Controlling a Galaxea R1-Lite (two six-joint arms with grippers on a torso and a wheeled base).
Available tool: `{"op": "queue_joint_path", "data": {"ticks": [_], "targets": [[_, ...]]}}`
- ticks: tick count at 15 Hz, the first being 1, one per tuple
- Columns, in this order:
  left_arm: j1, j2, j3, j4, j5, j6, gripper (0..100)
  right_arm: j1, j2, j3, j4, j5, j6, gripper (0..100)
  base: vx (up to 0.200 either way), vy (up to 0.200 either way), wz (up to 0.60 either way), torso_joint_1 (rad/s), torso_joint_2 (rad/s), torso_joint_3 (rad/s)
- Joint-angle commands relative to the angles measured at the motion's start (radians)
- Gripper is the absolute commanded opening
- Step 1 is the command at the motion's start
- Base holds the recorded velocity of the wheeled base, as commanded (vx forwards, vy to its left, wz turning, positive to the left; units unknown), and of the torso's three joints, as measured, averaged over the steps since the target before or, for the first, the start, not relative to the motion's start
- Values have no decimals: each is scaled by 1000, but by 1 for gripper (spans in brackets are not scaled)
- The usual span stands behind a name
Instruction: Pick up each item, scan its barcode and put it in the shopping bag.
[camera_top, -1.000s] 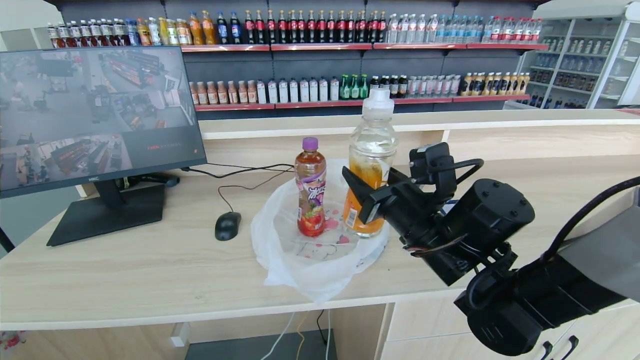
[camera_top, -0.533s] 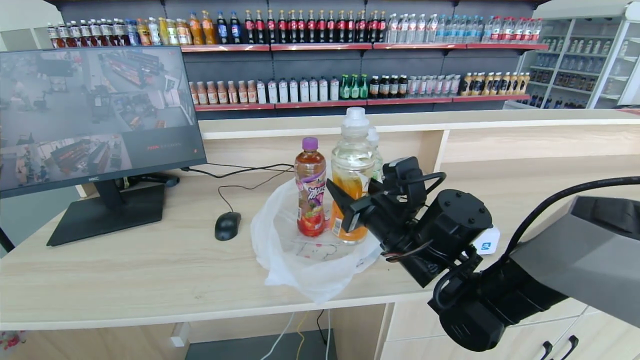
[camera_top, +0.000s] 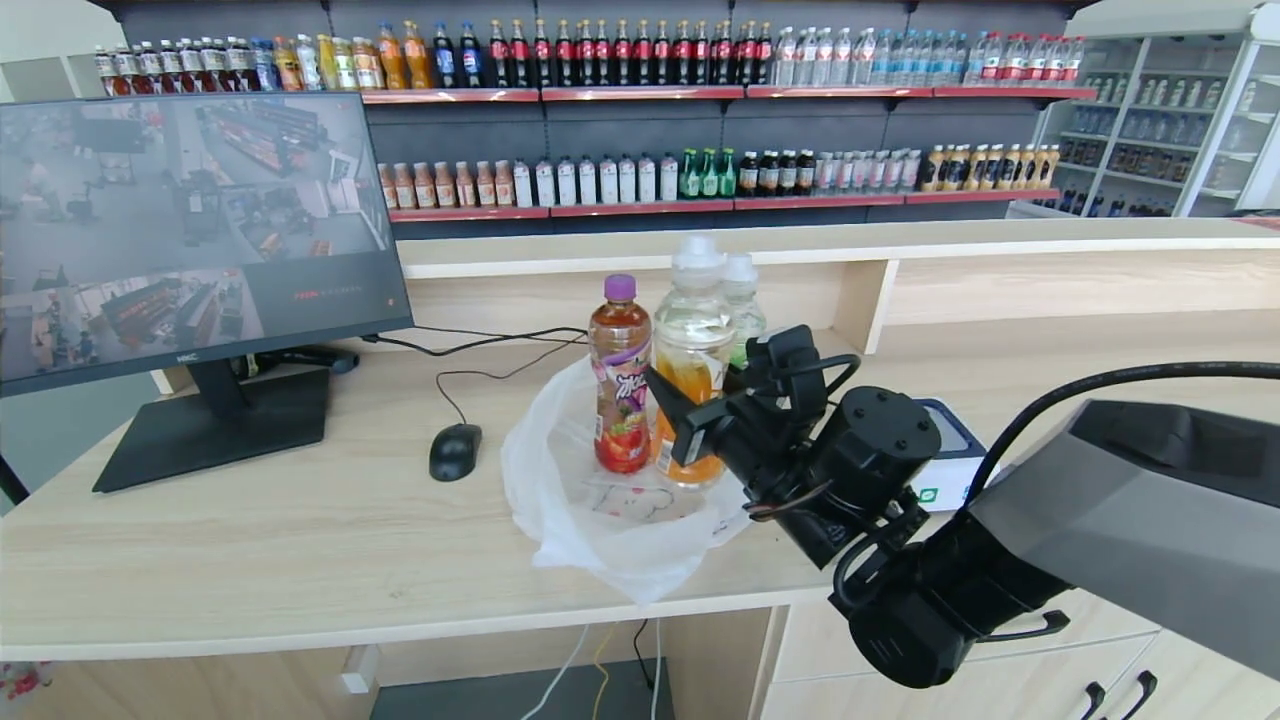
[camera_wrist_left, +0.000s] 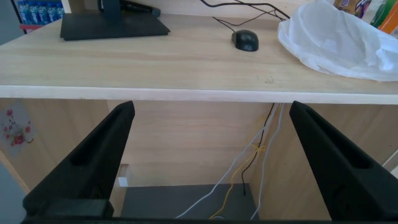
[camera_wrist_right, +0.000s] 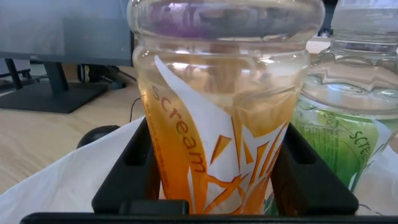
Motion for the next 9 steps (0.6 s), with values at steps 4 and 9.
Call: {"op": "queue_joint_path", "data": {"ticks": [4, 9], "targets": [[0, 0, 0, 0, 0, 0, 100, -3, 41, -24, 0, 1, 5, 0, 0, 0, 0, 0, 0, 0], [0, 0, 0, 0, 0, 0, 100, -25, 78, -33, 0, 4, 5, 0, 0, 0, 0, 0, 0, 0]]}}
